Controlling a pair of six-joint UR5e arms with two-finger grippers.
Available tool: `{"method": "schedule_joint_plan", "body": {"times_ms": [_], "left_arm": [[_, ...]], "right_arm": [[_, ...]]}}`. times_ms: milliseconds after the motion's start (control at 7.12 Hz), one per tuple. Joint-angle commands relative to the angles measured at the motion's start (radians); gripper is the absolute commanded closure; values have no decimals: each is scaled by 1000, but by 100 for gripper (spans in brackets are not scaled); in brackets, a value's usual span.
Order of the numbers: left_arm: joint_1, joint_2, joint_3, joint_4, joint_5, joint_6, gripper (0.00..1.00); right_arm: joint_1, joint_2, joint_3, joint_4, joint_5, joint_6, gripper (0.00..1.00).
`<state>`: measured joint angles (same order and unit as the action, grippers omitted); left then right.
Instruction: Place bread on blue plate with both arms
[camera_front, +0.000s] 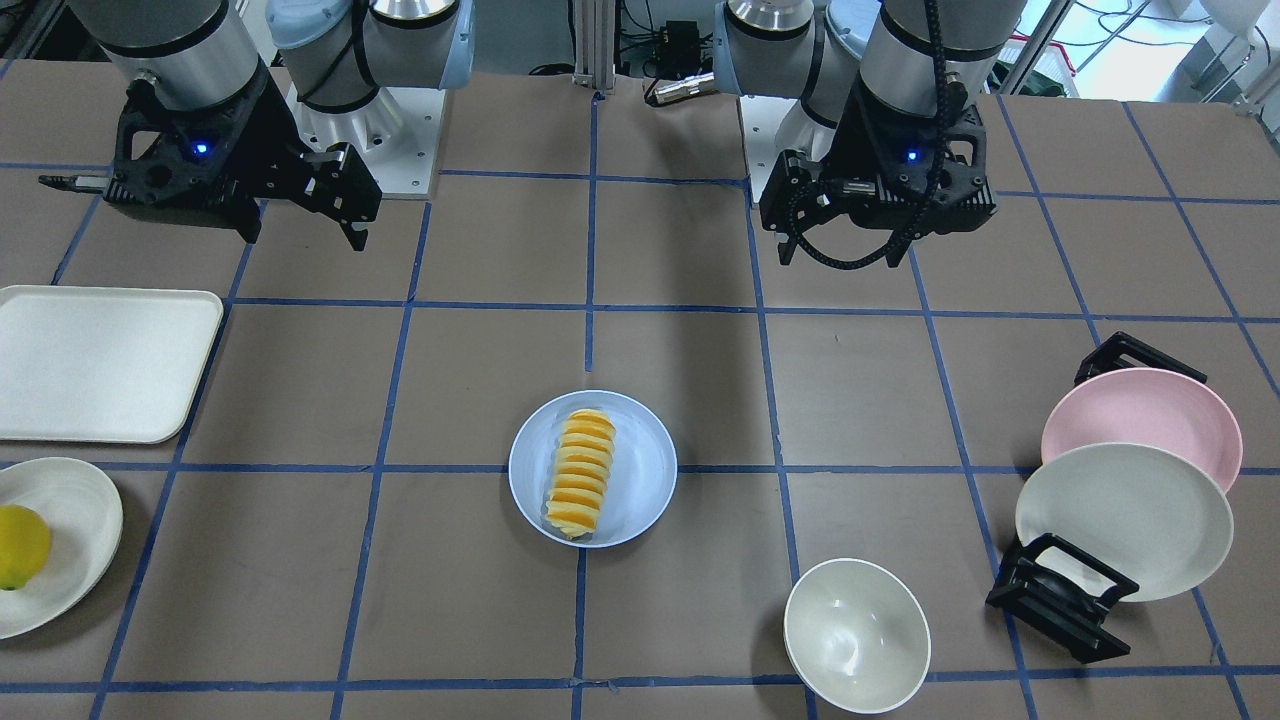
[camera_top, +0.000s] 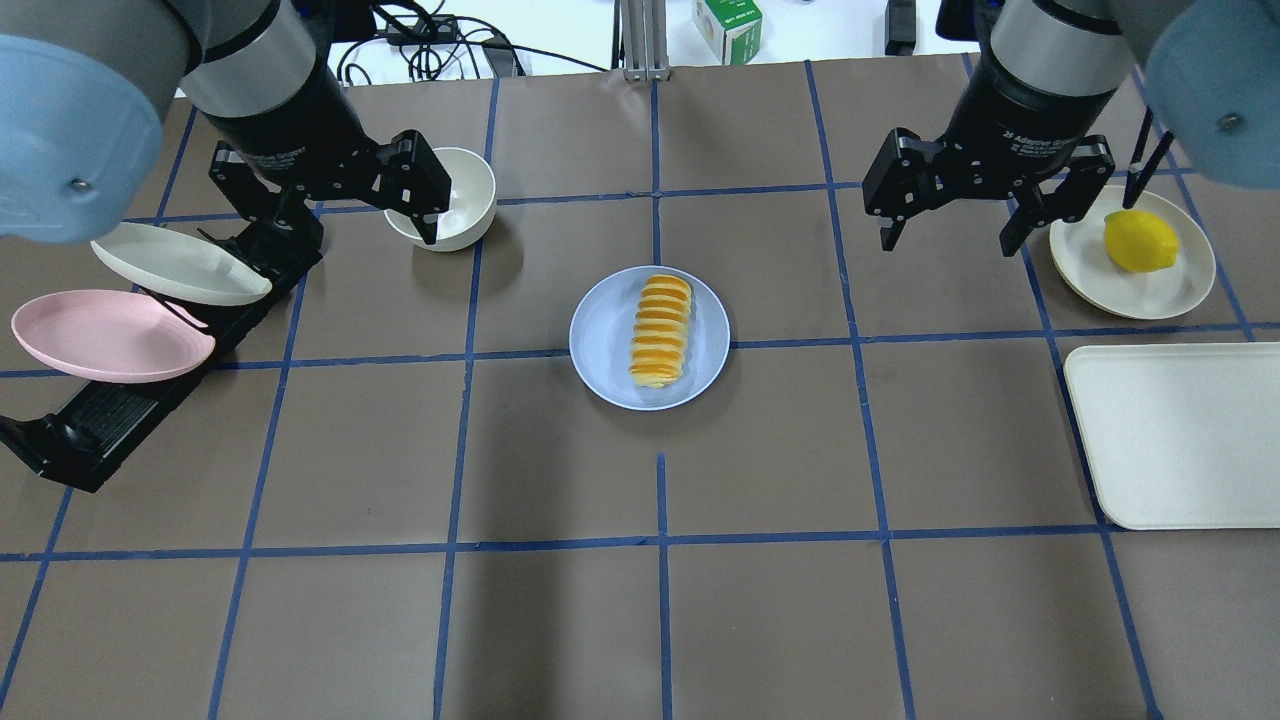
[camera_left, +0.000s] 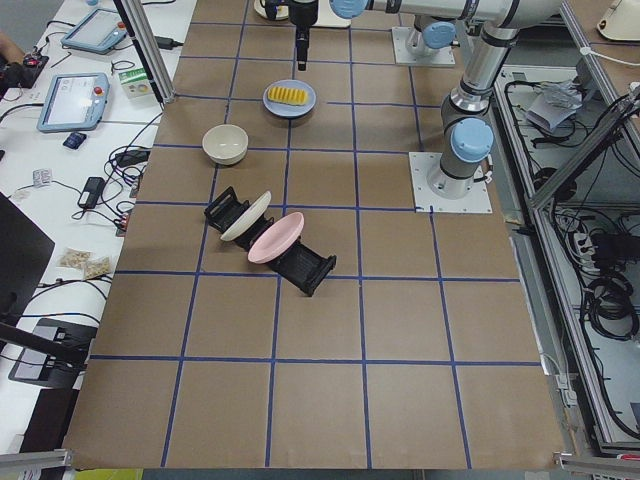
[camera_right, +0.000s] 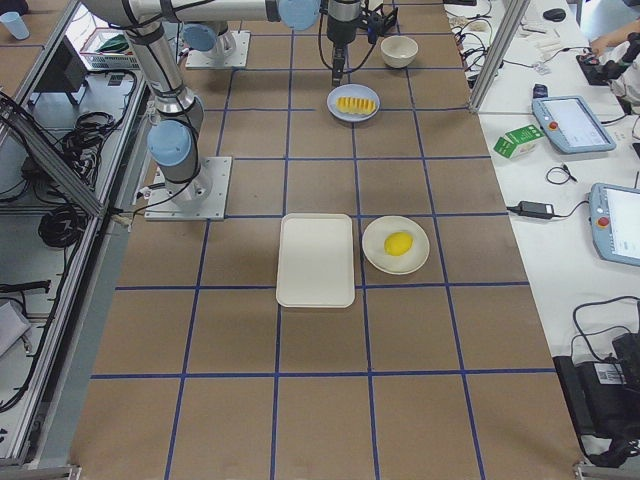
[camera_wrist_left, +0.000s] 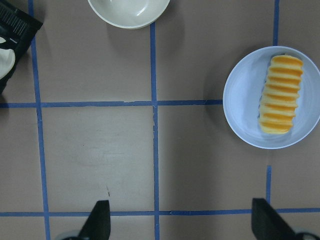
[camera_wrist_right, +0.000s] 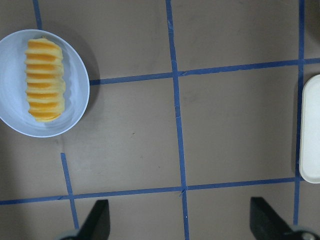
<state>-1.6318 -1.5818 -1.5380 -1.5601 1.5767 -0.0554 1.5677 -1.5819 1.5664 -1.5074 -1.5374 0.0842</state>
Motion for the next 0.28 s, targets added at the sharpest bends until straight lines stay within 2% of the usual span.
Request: {"method": "schedule_joint_plan", "body": {"times_ms": [0, 140], "left_arm": [[0, 2, -2, 2, -1, 0, 0], [0, 2, -4, 2, -1, 0, 0]], "right_arm": [[0, 3, 0, -1, 0, 0, 0], [0, 2, 0, -1, 0, 0, 0]]}}
